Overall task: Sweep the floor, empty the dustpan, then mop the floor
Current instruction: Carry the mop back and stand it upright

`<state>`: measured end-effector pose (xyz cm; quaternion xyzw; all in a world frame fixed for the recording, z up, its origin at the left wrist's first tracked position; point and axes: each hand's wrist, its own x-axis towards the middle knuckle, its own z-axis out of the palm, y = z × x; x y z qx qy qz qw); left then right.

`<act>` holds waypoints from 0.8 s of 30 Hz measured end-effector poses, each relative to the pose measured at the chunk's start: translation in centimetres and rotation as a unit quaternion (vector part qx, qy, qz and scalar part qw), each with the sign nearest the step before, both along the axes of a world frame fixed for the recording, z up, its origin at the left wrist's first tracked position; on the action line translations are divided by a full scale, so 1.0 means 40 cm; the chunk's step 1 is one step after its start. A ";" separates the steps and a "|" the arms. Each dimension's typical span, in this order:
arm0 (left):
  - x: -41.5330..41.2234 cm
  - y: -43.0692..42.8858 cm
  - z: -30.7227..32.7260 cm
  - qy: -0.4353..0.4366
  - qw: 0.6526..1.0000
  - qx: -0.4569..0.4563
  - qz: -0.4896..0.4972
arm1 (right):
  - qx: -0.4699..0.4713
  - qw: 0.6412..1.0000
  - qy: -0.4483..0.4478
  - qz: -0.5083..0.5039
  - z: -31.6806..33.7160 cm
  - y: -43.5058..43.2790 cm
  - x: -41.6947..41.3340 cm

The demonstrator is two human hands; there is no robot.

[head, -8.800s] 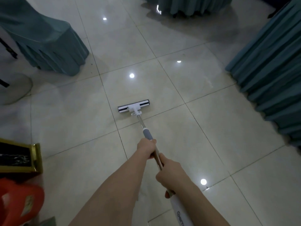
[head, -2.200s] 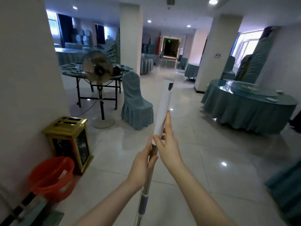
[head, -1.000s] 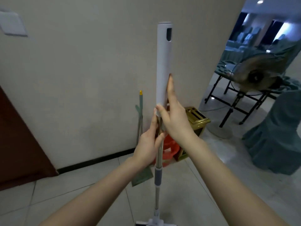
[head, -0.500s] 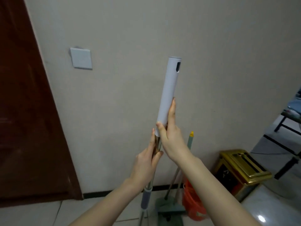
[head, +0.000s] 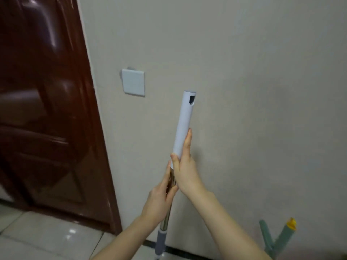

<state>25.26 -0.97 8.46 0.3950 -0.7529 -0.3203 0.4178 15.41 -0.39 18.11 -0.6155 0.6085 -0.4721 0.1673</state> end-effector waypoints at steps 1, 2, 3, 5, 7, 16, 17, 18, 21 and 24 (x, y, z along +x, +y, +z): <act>-0.006 -0.029 -0.003 -0.003 1.000 0.004 0.013 | 0.000 1.000 -0.003 0.007 -0.004 -0.036 -0.004; -0.011 -0.059 -0.007 -0.005 1.000 0.008 0.021 | 0.003 1.000 -0.006 0.014 -0.007 -0.070 -0.009; -0.018 -0.087 -0.011 -0.006 1.000 0.012 0.028 | 0.007 1.000 -0.009 0.019 -0.011 -0.103 -0.015; -0.033 -0.134 -0.022 -0.014 0.999 0.017 0.041 | 0.012 1.000 -0.017 0.023 -0.025 -0.158 -0.026; -0.050 -0.173 -0.032 -0.019 0.998 0.021 0.049 | 0.021 0.999 -0.027 0.018 -0.041 -0.202 -0.037; -0.111 -0.275 -0.064 -0.013 0.999 0.037 0.034 | 0.042 0.998 -0.030 -0.025 -0.061 -0.293 -0.091; -0.113 -0.282 -0.068 -0.011 0.999 0.037 0.028 | 0.044 0.998 -0.028 -0.030 -0.060 -0.296 -0.092; -0.114 -0.288 -0.075 -0.012 0.999 0.034 0.023 | 0.048 0.998 -0.027 -0.036 -0.061 -0.299 -0.091; -0.107 -0.304 -0.095 -0.008 1.000 0.012 0.003 | 0.059 0.996 -0.026 -0.060 -0.066 -0.304 -0.080; -0.103 -0.321 -0.118 -0.007 1.000 0.000 -0.012 | 0.062 0.994 -0.011 -0.086 -0.074 -0.309 -0.070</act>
